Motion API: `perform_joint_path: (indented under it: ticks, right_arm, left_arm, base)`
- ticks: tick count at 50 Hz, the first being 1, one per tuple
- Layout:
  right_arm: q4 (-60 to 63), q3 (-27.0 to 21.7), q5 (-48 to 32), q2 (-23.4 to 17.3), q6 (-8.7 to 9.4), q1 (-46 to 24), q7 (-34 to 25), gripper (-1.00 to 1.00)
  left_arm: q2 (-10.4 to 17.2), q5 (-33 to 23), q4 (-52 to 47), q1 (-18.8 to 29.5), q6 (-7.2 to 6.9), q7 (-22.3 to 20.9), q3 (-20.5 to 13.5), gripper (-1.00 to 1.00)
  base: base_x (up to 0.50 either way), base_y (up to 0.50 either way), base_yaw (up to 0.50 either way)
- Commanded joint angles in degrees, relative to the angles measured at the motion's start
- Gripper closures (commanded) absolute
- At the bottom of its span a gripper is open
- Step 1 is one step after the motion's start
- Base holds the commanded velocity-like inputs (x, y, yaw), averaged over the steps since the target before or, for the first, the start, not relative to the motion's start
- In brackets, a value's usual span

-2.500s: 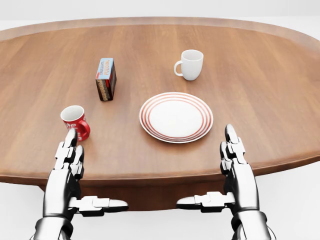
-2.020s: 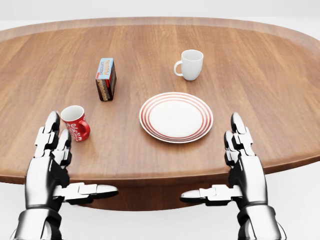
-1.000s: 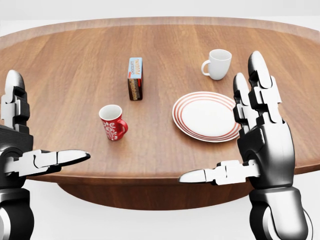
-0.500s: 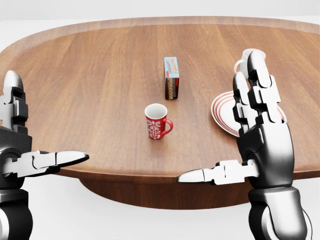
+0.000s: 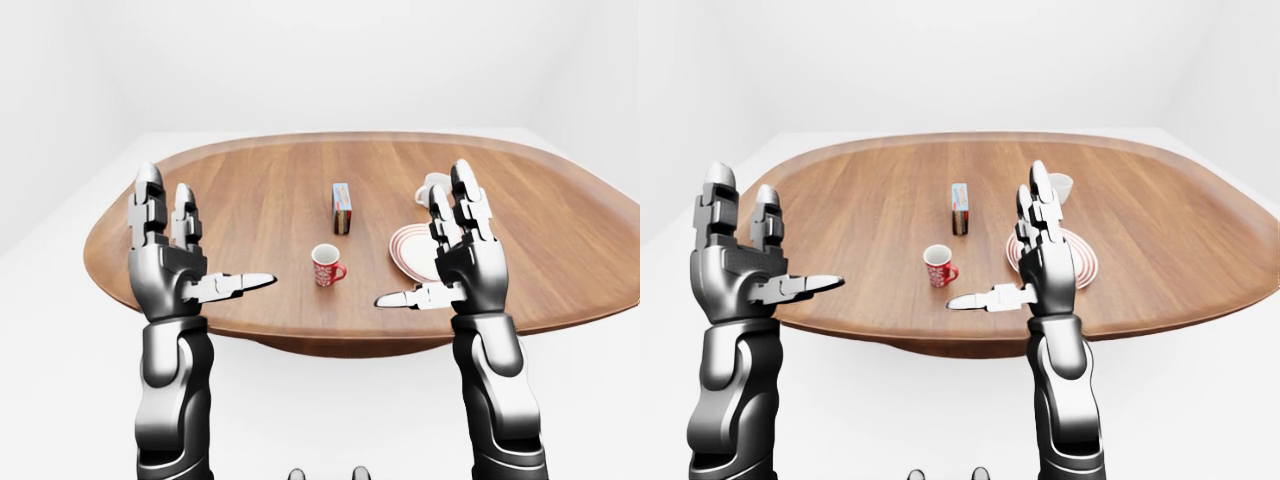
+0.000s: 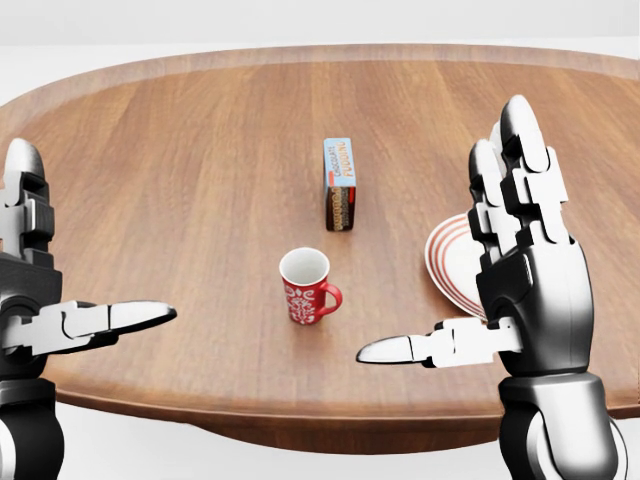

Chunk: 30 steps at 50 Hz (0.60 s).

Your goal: Pick up the red mug and put it on the plate

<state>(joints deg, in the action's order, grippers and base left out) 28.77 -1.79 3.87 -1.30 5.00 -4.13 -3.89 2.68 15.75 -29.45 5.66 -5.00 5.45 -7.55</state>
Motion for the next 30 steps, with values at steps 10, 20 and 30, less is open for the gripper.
perform_joint_path:
  ticks: [10, 20, 30]
  right_arm:
    - [0.7, 0.2, 0.5, 0.0, 0.0, -0.2, -0.3, -1.0]
    - [0.6, 0.2, 0.6, 0.0, 0.0, -0.1, -0.5, -1.0]
    - [0.6, 0.2, 0.6, 0.0, 0.0, -0.1, -0.5, -1.0]
  left_arm:
    - [0.3, 0.5, -0.4, 0.4, 0.0, 0.2, -0.5, -1.0]
    - [0.3, 0.4, 0.0, 0.2, 0.0, 0.1, -0.4, -1.0]
    - [0.2, 0.3, 0.1, 0.1, 0.0, 0.0, -0.4, -1.0]
  base:
    - [0.5, -0.04, 0.0]
    - [0.5, -0.03, 0.0]
    - [0.5, -0.03, 0.0]
